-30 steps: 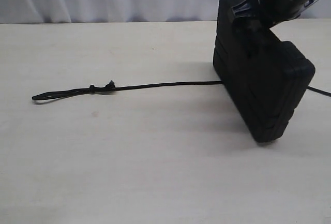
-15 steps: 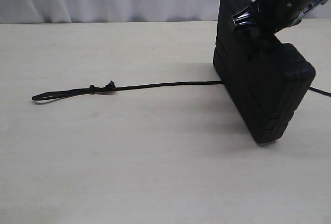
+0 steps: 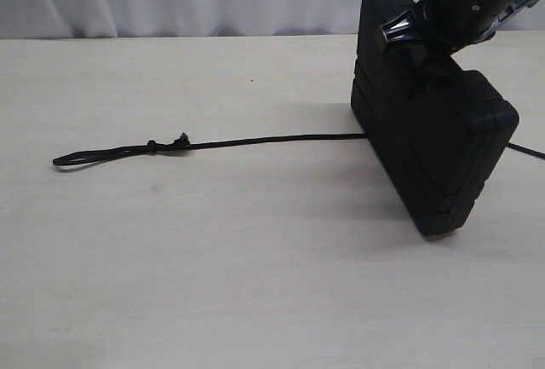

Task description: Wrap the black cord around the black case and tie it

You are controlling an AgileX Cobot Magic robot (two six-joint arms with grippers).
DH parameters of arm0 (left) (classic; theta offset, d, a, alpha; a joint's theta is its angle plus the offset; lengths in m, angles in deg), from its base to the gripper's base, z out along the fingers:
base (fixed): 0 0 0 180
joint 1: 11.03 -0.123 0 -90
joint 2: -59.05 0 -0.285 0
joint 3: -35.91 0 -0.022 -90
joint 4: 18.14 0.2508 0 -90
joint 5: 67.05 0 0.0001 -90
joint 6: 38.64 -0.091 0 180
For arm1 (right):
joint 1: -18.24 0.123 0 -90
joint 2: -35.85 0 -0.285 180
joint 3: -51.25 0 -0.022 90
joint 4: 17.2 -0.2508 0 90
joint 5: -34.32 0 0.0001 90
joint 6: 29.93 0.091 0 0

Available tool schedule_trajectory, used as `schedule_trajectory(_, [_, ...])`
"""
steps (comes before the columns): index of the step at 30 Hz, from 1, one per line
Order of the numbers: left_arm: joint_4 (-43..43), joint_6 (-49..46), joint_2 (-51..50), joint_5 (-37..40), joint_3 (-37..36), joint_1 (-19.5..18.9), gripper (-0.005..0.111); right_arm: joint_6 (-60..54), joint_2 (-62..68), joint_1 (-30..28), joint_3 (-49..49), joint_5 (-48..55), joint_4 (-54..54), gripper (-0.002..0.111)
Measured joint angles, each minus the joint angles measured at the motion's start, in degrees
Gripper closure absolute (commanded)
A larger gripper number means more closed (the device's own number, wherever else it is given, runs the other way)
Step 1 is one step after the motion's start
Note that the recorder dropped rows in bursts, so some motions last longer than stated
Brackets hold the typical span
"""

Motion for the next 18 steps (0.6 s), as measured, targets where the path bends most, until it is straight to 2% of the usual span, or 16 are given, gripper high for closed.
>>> schedule_trajectory(5, [0.13, 0.0, 0.0, 0.0, 0.0, 0.0, 0.107, -0.52, 0.0, 0.0, 0.0, -0.11, -0.25, 0.079])
schedule_trajectory(9, [4.79, -0.13, 0.0, -0.89, 0.0, 0.0, 0.107, -1.01, 0.0, 0.0, 0.0, -0.11, -0.37, 0.079])
schedule_trajectory(11, [4.17, 0.01, 0.0, -4.62, 0.0, 0.0, 0.107, -1.01, 0.0, 0.0, 0.0, -0.11, -0.37, 0.079])
schedule_trajectory(18, [-8.58, 3.38, 0.0, -23.76, 0.0, 0.0, 0.107, -1.23, 0.0, 0.0, 0.0, -0.23, -0.62, 0.079])
